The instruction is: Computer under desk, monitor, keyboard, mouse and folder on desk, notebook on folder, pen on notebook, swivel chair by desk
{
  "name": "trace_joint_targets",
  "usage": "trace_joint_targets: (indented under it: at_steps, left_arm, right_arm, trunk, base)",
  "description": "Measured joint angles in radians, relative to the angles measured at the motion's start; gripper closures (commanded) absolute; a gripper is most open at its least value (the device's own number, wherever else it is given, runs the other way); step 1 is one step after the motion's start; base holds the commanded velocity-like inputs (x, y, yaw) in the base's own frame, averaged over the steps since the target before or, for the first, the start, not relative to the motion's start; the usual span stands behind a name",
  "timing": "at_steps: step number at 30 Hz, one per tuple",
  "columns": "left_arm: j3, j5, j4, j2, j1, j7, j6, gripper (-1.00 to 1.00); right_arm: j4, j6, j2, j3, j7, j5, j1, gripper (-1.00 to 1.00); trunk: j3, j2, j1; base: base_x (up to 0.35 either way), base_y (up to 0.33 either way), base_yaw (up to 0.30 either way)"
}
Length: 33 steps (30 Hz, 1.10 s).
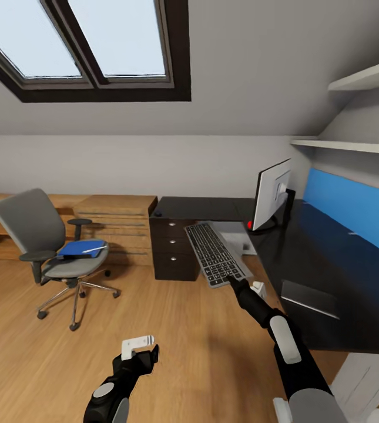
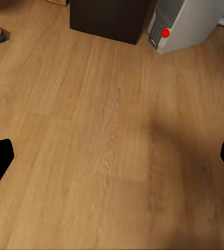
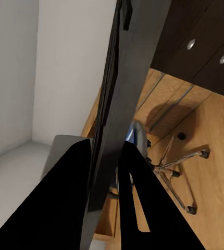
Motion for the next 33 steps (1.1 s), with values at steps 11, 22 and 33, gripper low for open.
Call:
trace_joint_targets:
  at_steps: [11, 22, 33]
  left_arm:
    - [-0.001, -0.001, 0.002, 0.000, 0.000, 0.000, 0.003, -1.00]
    - [-0.001, -0.002, 0.002, 0.000, 0.000, 0.000, 0.004, -1.00]
    - [0.000, -0.002, 0.002, 0.000, 0.000, 0.001, 0.004, -1.00]
  right_arm:
    - [0.012, -0.005, 0.000, 0.000, 0.000, 0.003, 0.000, 1.00]
    - [0.020, -0.005, 0.000, 0.000, 0.001, 0.001, 0.000, 1.00]
    - [0.017, -0.005, -0.001, 0.000, 0.001, 0.002, 0.000, 1.00]
  trunk:
    - [0.003, 0.007, -0.004]
    - [0.003, 0.007, -0.004]
    - [0.003, 0.007, -0.004]
  base:
    - [0.286, 0.177, 0.000]
    - [0.317, 0.126, 0.000]
    - [0.320, 0.052, 0.000]
